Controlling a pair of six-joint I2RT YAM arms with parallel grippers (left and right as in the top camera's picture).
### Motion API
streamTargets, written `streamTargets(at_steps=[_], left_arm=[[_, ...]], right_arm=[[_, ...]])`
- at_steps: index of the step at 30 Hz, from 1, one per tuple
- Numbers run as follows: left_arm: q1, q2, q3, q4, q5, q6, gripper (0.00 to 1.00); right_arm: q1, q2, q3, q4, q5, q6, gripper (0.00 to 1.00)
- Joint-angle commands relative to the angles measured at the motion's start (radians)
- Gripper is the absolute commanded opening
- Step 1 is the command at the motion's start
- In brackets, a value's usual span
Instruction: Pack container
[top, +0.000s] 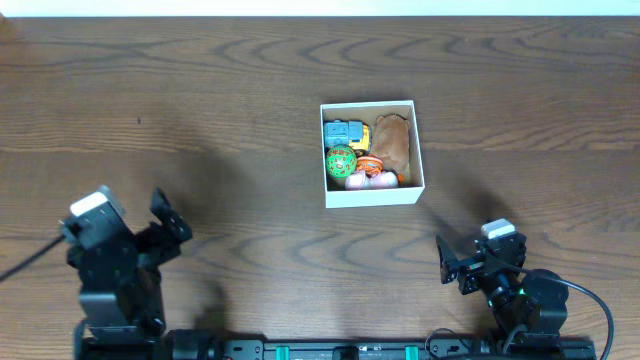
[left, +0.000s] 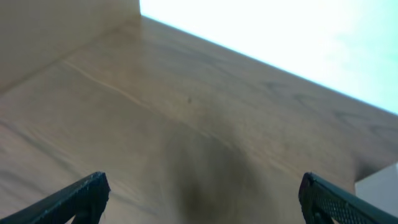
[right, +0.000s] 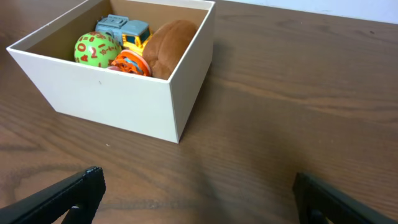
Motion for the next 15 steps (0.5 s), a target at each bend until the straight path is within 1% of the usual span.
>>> streamTargets(at_steps=[1,3,7,11,15], left_arm=[[0.024,-0.079,-0.124,0.069,0.101,0.003,0.98],[0.032,-0.120,-0.200,0.121,0.131,0.015,0.98],[0.045,-0.188,-0.328,0.201,0.177,0.108,0.98],[0.046,-0.230,-0.410,0.235,0.177,0.159,0.98],[0.046,-0.278,-0.468,0.258,0.177,0.182,0.98]], right_arm=[[0.019,-0.008,-0.004,0.002,0.006,0.004,0.99],[0.019,-0.008,-0.004,0.002,0.006,0.004,0.99],[0.019,-0.008,-0.004,0.002,0.006,0.004,0.99],[0.019,-0.008,-0.004,0.002,0.006,0.004,0.99],[0.019,-0.008,-0.004,0.002,0.006,0.004,0.99]])
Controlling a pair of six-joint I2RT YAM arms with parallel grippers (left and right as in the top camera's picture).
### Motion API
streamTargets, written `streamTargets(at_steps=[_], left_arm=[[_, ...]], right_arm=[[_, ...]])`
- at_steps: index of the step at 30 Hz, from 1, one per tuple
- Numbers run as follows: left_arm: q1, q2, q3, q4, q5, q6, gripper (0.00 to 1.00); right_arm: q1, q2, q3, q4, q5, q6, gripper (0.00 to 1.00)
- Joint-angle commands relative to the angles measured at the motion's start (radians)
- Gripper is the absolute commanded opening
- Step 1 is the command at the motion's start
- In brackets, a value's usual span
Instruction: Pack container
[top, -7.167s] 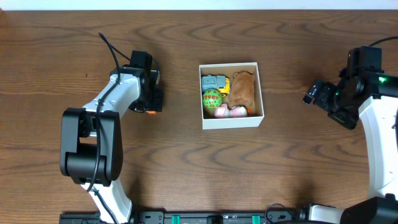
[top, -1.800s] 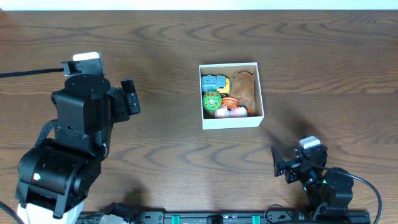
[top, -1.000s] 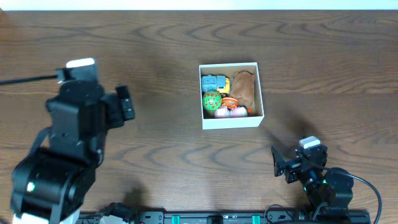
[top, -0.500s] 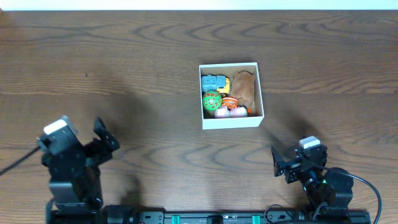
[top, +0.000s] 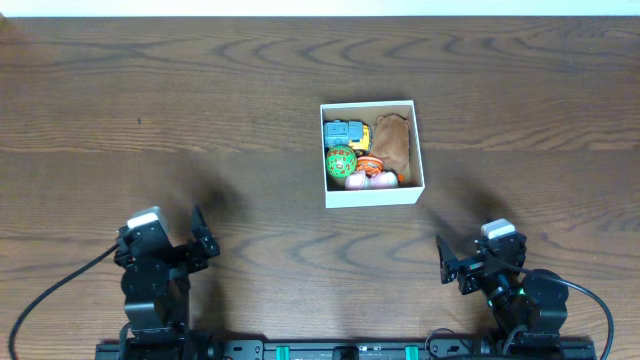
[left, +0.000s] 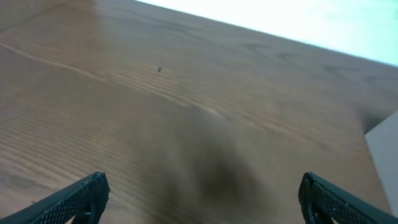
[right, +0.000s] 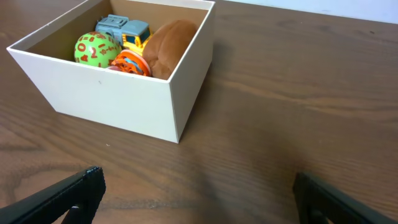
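Note:
A white square box (top: 372, 194) stands on the wooden table right of centre. It holds a blue and yellow toy truck (top: 344, 132), a green ball (top: 340, 160), an orange ring toy (top: 371, 163), a brown plush (top: 392, 142) and pink pieces (top: 368, 181). The right wrist view shows the box (right: 124, 106) close ahead. My left gripper (top: 185, 246) is open at the front left, over bare wood (left: 199, 199). Open too, my right gripper (top: 468, 265) sits at the front right, empty (right: 199, 199).
The wooden table (top: 200, 120) runs to a pale far edge. A small dark speck (top: 139, 121) marks the wood at the left. Both arm bases sit along the front edge.
My left arm has drawn back and lower toward the front edge, a little to the right. Its camera now looks along the table with the box corner at its right. The right arm has not moved.

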Motion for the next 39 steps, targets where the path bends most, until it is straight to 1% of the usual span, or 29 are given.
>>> streamTargets(at_steps=[1,9,17,30,39], left_arm=[[0.006,-0.049,-0.032,0.014,0.016,0.058,0.98],[0.005,-0.138,-0.055,0.014,0.016,0.058,0.98],[0.005,-0.190,-0.093,0.014,0.016,0.057,0.98],[0.005,-0.190,-0.182,0.014,0.016,0.057,0.98],[0.005,-0.186,-0.181,0.014,0.016,0.057,0.98]], right_arm=[[0.019,-0.008,-0.003,0.002,0.006,0.004,0.99],[0.019,-0.008,-0.003,0.002,0.006,0.004,0.99],[0.019,-0.008,-0.003,0.002,0.006,0.004,0.99],[0.019,-0.008,-0.003,0.002,0.006,0.004,0.99],[0.019,-0.008,-0.003,0.002,0.006,0.004,0.99]])
